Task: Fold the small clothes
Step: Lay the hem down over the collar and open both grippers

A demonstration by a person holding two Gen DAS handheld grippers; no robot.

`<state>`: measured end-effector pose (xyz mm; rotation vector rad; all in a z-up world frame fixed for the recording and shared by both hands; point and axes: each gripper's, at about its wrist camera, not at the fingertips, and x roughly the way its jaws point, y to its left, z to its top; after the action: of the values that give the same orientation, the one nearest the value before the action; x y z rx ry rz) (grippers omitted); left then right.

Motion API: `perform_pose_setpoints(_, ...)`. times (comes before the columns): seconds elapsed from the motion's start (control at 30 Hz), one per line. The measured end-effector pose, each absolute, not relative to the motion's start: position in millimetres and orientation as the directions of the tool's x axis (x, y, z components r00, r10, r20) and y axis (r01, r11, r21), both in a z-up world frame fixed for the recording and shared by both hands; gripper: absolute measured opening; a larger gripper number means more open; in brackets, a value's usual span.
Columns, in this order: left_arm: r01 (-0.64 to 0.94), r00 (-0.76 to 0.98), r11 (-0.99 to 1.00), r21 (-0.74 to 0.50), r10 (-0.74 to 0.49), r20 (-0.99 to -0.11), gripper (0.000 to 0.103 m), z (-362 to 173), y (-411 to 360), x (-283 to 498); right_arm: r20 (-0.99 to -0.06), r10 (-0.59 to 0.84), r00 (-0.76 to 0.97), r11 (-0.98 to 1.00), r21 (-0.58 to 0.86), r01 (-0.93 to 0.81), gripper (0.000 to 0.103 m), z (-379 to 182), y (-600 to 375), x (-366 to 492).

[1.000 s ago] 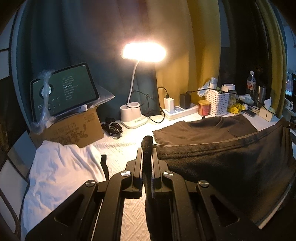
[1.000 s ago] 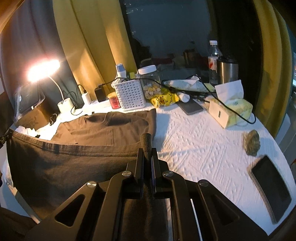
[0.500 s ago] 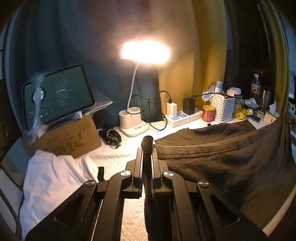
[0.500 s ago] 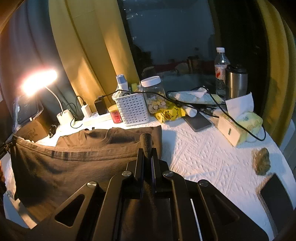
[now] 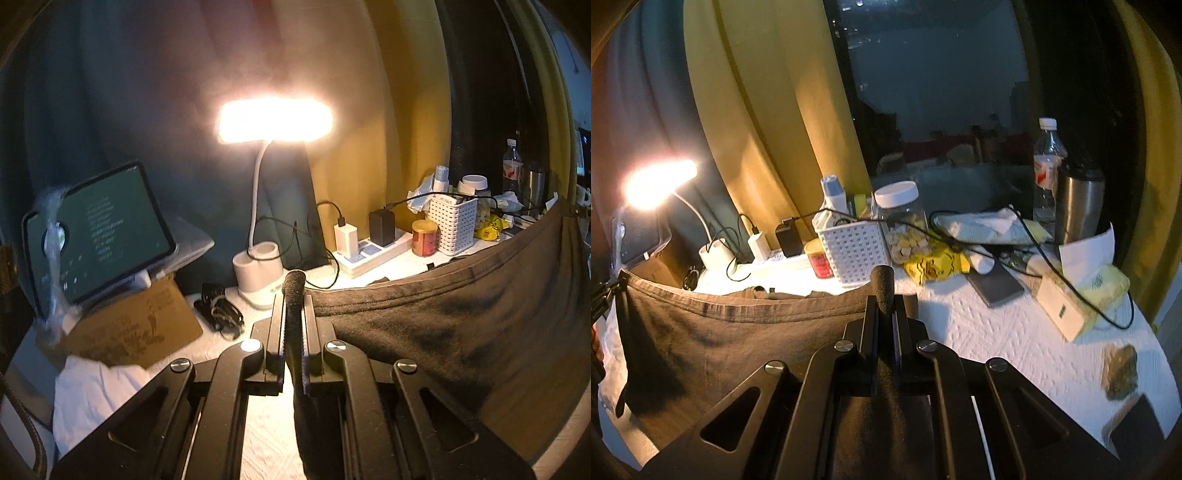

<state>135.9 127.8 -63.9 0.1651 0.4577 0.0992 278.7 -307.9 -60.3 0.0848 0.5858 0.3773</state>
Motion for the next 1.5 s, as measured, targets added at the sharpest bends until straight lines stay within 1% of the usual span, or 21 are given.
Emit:
perform_pose_setpoints(0.2, -0.067, 0.902, 0.982, 0.178, 0.136, -0.410, 0.005, -60.4, 135.9, 155.5, -0.509, 0.411, 0.756, 0.911, 0.206, -0.357, 0.007, -58.1, -304.3, 305.1)
perform_pose_setpoints(0.3, -0.072, 0.909, 0.987, 0.146, 0.125, -0.398, 0.005, -58.4, 142.5, 167.2, -0.511, 0.410, 0.756, 0.911, 0.191, -0.365, 0.007, -56.2, -300.4, 317.6)
perform_pose_setpoints(0.47, -0.073, 0.916, 0.988, 0.134, 0.120, -0.384, 0.005, -56.2, 145.5, 183.2, -0.507, 0.401, 0.763, 0.914, 0.161, -0.373, 0.007, -50.8, -294.1, 336.3)
perform_pose_setpoints(0.9, -0.074, 0.925, 0.983, 0.170, 0.132, -0.357, 0.005, -48.5, 152.8, 227.0, -0.487, 0.373, 0.789, 0.921, 0.094, -0.377, 0.007, -45.7, -283.1, 382.6)
perform_pose_setpoints(1.03, -0.076, 0.915, 0.980, 0.183, 0.142, -0.377, 0.005, -60.1, 152.3, 241.6, -0.502, 0.365, 0.784, 0.923, 0.085, -0.375, 0.007, -55.9, -279.0, 394.4)
perform_pose_setpoints(1.3, -0.062, 0.871, 0.982, 0.177, 0.140, -0.471, 0.005, -99.6, 150.6, 263.1, -0.573, 0.345, 0.743, 0.931, 0.107, -0.350, 0.007, -96.3, -274.4, 412.6)
perform_pose_setpoints(1.5, -0.103, 0.820, 0.971, 0.217, 0.207, -0.534, 0.007, -119.7, 149.8, 278.4, -0.607, 0.324, 0.726, 0.938, 0.110, -0.328, 0.007, -114.3, -273.3, 420.4)
